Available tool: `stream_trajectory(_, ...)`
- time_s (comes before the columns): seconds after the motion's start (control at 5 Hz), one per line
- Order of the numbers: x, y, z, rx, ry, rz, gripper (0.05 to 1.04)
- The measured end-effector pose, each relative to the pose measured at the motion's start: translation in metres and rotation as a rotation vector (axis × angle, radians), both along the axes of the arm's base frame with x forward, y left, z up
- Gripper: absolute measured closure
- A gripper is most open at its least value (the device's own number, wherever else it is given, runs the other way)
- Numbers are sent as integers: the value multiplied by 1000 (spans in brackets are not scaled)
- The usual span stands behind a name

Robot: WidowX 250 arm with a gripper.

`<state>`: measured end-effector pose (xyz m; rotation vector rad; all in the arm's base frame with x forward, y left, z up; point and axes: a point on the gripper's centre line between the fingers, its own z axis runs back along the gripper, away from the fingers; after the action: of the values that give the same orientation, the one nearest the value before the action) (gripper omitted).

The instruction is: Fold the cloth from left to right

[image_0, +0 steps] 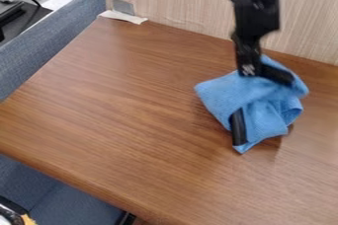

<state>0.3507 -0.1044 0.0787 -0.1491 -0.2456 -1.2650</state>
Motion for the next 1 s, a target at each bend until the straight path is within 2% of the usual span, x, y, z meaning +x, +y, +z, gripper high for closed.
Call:
stream_trajectory(0.2, 13, -13, -26, 36, 4, -20, 1024)
stream_trajectory(0.4, 18, -16, -42, 55, -2, -7, 1024)
stream_trajectory(0.6, 21, -15, -47, 61, -12, 16, 1003)
stream_trajectory(0.8, 20, -13, -46, 58, 6, 21, 848)
stream_trajectory(1.0, 21, -4, -48, 43, 14, 62, 594)
